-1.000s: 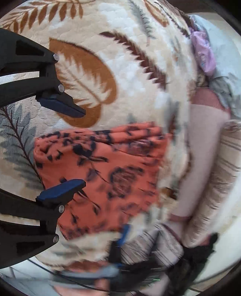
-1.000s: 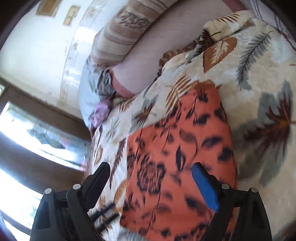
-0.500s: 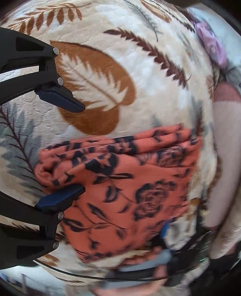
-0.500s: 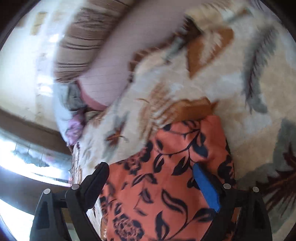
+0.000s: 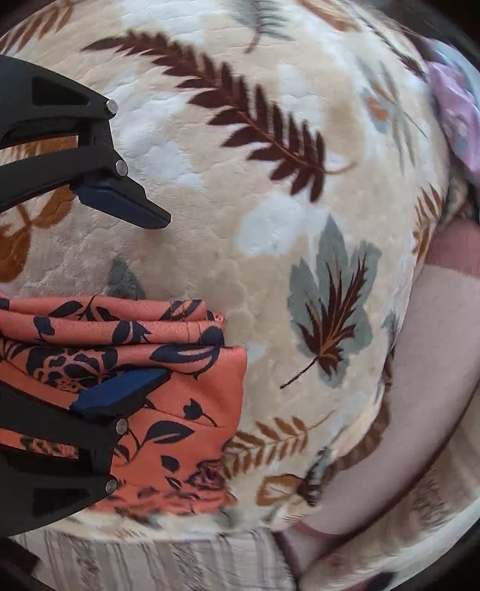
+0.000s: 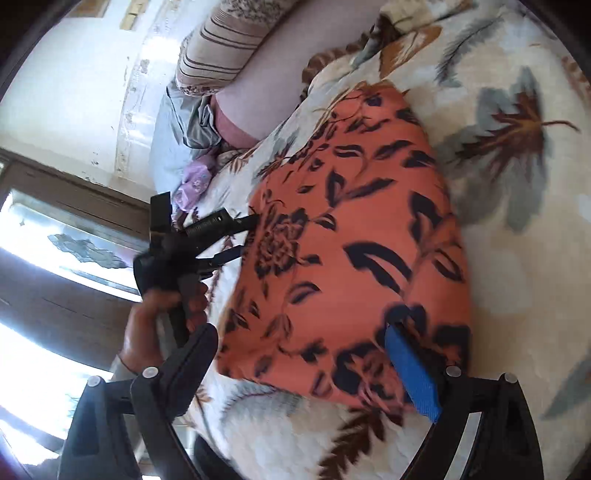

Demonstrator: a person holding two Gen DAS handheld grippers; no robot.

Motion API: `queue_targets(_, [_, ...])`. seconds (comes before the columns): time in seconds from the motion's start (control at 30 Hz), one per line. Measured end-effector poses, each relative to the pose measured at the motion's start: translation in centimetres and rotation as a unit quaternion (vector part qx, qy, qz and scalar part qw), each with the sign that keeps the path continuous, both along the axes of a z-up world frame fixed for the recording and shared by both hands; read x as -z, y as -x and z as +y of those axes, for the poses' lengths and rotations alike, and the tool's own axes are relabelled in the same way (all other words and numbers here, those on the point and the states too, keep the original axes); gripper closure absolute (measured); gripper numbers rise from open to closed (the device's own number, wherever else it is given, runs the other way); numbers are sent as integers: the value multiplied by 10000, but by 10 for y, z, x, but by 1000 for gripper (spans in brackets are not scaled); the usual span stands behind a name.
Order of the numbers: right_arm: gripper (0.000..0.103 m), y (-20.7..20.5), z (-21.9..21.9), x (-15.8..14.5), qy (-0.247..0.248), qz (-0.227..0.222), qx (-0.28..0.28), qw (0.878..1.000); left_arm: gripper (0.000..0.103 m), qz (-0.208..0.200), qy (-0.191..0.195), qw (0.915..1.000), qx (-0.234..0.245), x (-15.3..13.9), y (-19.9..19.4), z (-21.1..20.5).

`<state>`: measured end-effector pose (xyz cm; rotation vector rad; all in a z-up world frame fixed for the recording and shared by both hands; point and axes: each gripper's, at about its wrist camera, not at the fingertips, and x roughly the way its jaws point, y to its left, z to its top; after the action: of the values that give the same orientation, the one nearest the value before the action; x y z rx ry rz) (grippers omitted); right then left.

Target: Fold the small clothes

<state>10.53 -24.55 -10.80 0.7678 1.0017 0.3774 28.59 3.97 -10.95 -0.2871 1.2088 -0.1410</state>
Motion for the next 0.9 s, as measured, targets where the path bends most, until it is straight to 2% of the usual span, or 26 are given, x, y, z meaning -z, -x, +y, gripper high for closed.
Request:
queue_targets(0.07, [9, 12, -2, -11, 208, -153, 157, 9995, 26, -496, -173, 9986, -44, -23, 28, 4])
queue_targets(0.13, [5, 22, -2, -27, 729, -399, 423, 9956, 26, -1010, -450, 9938, 76, -47, 66, 5])
queue_targets(0.2, [0, 30, 7, -43, 1542, -652, 553, 9843, 21, -1493, -866, 9848, 175, -67, 110, 3])
queue_targets(0.27, [0, 38, 19, -52, 2203, -764, 443, 9714, 17, -1842, -1148, 9758, 265, -79, 143, 3])
queue_targets(0.33, [0, 44, 29, -52, 2712, -504, 300, 9607, 14, -2088, -1246, 9696, 264, -90, 181, 3])
queue_targets(0.43, [0, 65, 43, -47, 2636, -192, 9, 9644, 14, -2037, -1304, 9700, 236, -96, 214, 4])
queue_targets(0.53, [0, 94, 57, -54, 2853, -264, 38, 9581, 14, -2006, -1394, 9697, 100, -99, 241, 6])
queue_targets(0.67, [0, 116, 71, -72, 3429, -379, 227, 9383, 14, -1990, -1364, 9704, 141, -101, 262, 6])
queue_targets(0.8, [0, 137, 78, -106, 4095, -732, 523, 9079, 14, -2120, -1298, 9685, 173, -114, 279, 8])
queue_targets(0.87, [0, 143, 79, -120, 4218, -874, 667, 9000, 12, -2149, -1308, 9677, 165, -121, 285, 7])
queue_targets(0.9, [0, 145, 80, -126, 4264, -920, 722, 8969, 8, -2165, -1336, 9670, 145, -125, 287, 6])
